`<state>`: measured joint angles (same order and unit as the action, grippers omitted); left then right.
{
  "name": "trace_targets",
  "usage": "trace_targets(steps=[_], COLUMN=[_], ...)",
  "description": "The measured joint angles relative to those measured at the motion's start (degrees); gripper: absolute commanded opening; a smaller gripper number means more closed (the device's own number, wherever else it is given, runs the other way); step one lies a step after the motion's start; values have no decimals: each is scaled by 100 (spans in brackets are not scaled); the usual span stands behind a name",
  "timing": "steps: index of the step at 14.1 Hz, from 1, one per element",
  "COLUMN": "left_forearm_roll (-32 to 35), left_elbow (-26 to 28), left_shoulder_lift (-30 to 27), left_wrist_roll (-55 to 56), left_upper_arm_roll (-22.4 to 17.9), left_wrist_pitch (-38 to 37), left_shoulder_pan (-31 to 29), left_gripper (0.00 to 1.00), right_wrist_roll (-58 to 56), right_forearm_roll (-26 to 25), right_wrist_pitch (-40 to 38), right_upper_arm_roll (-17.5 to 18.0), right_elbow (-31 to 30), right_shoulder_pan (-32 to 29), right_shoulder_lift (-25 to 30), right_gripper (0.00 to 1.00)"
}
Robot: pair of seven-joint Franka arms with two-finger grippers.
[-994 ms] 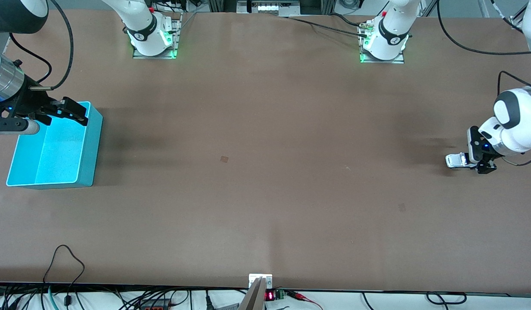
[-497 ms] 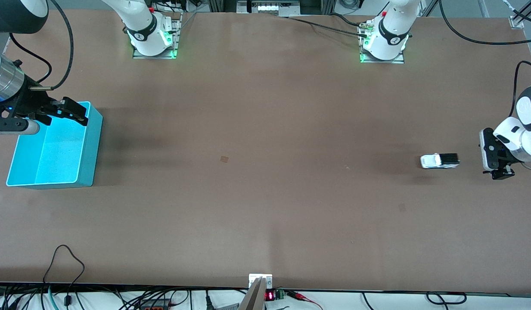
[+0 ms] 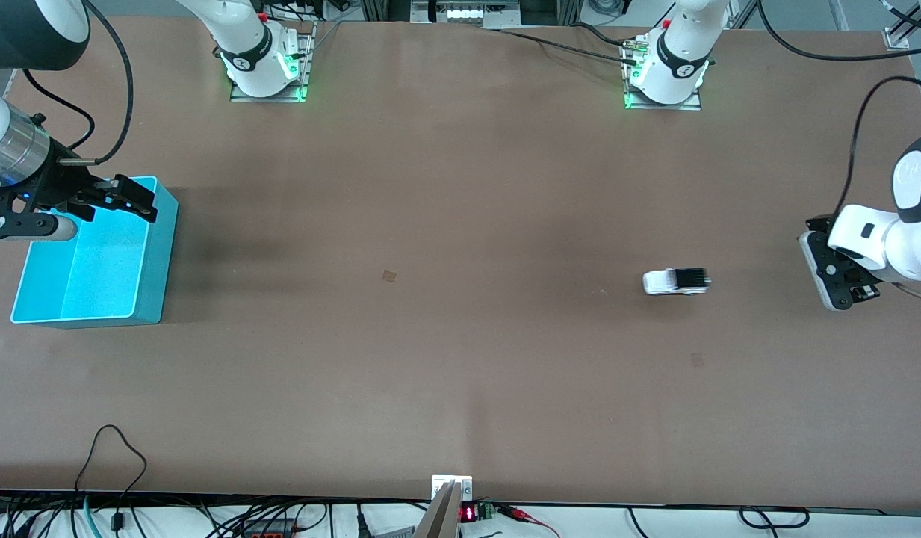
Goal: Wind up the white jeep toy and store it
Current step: 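Release the jeep and raise the left gripper away, then move the right gripper toward the jeep rolling near the bin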
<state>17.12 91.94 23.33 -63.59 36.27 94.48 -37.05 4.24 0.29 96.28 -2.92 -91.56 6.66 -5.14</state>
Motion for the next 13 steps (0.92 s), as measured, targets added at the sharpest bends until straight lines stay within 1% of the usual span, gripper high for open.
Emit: trace_targets(steps=[2, 4, 7, 9, 10, 11, 13], left_forearm_roll=[-127, -197, -278, -302, -379, -522, -1016], left_elbow=[-239, -448, -586, -606, -612, -613, -612], left_shoulder_lift=[-3, -32, -306, -599, -755, -921, -1193], left_wrist_roll=[697, 1244, 2068, 2595, 2883, 3215, 3969], left_upper_arm_roll=[241, 368, 421, 367, 183, -143, -925], left_wrist_pitch=[-423, -707, -824, -855, -865, -872, -891], left_shoulder_pan=[4, 13, 155, 396, 628, 945, 1540], left_gripper=[100, 100, 100, 100, 100, 100, 100], right_wrist_roll=[0, 0, 0, 0, 0, 0, 0], right_forearm_roll=[0, 0, 0, 0, 0, 0, 0], right_wrist_pitch=[0, 0, 0, 0, 0, 0, 0], right_upper_arm_roll=[0, 0, 0, 0, 0, 0, -1], right_elbow=[0, 0, 0, 0, 0, 0, 0], right_shoulder_pan=[0, -1, -1, -2, -2, -4, -6], right_shoulder_lift=[0, -2, -18, -27, -28, -28, -29], right_gripper=[100, 100, 100, 100, 100, 100, 100])
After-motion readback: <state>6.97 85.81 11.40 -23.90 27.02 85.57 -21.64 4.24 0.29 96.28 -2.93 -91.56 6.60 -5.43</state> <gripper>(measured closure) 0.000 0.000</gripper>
